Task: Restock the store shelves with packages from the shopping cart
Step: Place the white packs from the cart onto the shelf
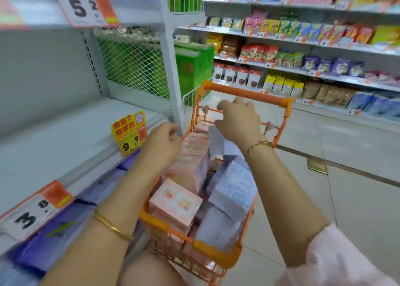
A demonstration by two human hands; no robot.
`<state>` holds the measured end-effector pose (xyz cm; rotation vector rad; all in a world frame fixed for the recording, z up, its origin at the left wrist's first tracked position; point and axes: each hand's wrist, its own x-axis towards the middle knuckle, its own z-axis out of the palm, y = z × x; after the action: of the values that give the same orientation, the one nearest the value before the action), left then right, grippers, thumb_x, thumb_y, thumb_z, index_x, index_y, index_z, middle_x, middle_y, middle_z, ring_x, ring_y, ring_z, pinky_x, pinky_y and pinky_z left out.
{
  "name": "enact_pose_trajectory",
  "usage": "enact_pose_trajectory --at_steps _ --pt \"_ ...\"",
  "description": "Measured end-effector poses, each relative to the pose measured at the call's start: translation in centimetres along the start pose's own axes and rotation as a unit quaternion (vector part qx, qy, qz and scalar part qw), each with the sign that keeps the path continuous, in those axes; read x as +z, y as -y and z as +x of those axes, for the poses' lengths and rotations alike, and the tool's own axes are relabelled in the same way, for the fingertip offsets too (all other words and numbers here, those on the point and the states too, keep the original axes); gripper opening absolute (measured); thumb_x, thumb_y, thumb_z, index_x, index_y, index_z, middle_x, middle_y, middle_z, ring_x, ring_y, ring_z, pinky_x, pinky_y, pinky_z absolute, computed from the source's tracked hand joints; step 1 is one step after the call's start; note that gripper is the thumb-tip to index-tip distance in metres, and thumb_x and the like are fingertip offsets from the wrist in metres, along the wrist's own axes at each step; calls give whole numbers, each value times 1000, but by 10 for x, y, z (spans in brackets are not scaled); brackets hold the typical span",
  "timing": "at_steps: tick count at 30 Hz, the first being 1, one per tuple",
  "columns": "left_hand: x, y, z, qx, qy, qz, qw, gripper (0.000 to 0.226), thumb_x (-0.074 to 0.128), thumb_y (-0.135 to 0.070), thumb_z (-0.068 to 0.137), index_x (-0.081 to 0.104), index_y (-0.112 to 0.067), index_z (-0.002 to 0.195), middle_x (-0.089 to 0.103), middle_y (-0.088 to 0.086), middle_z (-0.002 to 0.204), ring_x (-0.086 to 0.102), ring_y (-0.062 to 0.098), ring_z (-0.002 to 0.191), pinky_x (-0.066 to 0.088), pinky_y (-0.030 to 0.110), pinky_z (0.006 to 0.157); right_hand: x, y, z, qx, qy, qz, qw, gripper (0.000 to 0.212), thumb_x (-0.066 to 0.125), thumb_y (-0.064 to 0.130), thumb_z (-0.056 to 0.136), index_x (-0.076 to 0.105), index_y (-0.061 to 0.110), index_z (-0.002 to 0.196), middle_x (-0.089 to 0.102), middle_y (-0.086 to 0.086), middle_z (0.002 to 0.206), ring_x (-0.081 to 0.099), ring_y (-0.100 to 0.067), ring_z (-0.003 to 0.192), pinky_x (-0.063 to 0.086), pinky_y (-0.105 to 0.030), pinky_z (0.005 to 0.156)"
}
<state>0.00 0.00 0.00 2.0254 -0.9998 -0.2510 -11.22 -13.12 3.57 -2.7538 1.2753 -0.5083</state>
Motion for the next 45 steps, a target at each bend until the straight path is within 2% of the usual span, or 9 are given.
enact_pose_trajectory --at_steps 5,9,13,17,20,31,35,38,45 --pt "13 -21 -8 19 7 0 1000 33 52 -15 90 57 -15 123 58 4 127 55 20 114 45 34 98 12 -21 10 6 180 -31 983 54 51 55 87 51 18 126 46 -17 128 46 -38 117 42 -43 96" --pt "19 -25 -5 40 36 -36 998 27 48 -8 93 55 -30 106 53 -7 111 53 9 92 40 3 67 23 -24 20 8 141 19 990 49 53 53 86 57 16 118 58 -12 118 55 -30 106 43 -35 84" --pt "26 -23 13 27 66 -66 995 33 47 -6 93 52 -20 123 49 -6 116 48 8 91 37 0 52 27 -29 35 24 121 29 992 35 61 40 83 61 13 104 63 -10 107 55 -27 88 38 -29 68" --pt "37 -28 28 18 134 -73 988 57 59 -13 88 36 -17 140 41 -2 138 46 9 112 39 16 77 20 -37 50 22 127 47 991 38 66 39 81 59 7 101 58 -9 95 52 -24 79 48 -34 65" --pt "49 -33 34 34 160 -44 986 58 64 -15 85 37 -16 136 42 -7 119 43 5 104 33 15 78 23 -46 57 55 170 93 980 55 63 57 78 45 12 105 50 -4 96 52 -24 86 50 -39 74" --pt "60 -41 46 27 75 -86 993 90 77 -38 72 23 -23 143 37 3 142 39 21 131 36 36 107 7 -32 51 64 103 323 938 57 53 66 79 49 10 93 51 -3 83 52 -18 72 53 -40 67" --pt "24 -30 53 -32 20 -165 986 78 74 -35 77 31 -25 141 38 -9 136 44 10 117 42 22 92 -16 -15 56 34 135 492 860 41 40 48 95 59 13 105 50 -2 89 51 -19 74 53 -35 62" --pt "-7 -9 56 -99 30 -293 950 76 83 -34 64 47 -24 129 56 -1 125 60 18 106 52 41 91 -14 -2 62 -10 161 543 824 29 42 29 98 58 12 115 53 -4 86 53 -20 71 48 -29 53" --pt "-66 28 56 -111 -17 -341 933 59 73 -9 75 49 -18 128 60 4 111 65 14 87 51 25 64 1 57 81 -91 250 465 845 40 53 40 92 48 31 130 56 1 121 56 -20 108 52 -38 87"
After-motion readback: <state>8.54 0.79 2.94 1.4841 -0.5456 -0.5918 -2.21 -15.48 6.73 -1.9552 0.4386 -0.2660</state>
